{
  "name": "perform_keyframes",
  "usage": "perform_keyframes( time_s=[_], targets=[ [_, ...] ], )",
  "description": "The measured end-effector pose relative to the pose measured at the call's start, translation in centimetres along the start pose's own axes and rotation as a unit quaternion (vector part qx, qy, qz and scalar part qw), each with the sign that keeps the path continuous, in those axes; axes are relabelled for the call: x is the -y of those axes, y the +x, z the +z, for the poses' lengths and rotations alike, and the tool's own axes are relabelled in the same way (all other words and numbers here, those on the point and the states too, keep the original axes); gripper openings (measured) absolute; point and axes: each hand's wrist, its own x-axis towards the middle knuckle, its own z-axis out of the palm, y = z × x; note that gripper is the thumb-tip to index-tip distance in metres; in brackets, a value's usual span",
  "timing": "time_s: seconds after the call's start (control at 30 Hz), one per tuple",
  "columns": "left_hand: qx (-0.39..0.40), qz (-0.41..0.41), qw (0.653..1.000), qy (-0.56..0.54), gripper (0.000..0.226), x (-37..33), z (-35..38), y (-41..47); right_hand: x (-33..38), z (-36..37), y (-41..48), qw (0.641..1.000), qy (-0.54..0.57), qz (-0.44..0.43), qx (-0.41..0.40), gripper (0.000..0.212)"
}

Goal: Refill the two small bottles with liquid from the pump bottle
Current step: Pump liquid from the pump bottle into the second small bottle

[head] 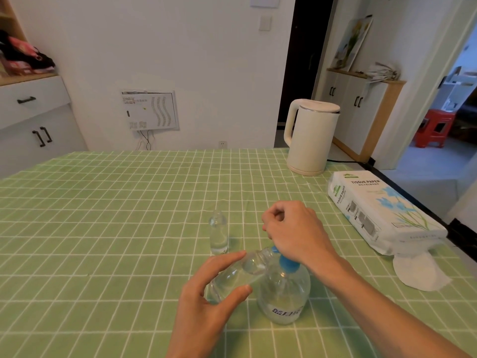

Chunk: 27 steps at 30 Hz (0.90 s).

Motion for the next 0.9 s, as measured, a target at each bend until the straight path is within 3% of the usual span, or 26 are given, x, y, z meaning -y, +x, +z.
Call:
perform_keyframes(
  time_s=[0.9],
  targets=[
    [0.009, 0.009, 1.000, 0.013, 0.052, 0.69, -0.14, -0.03, -0.48, 0.22, 0.06, 1.000, 0.017, 0.018, 0.002, 0.028]
  ],
)
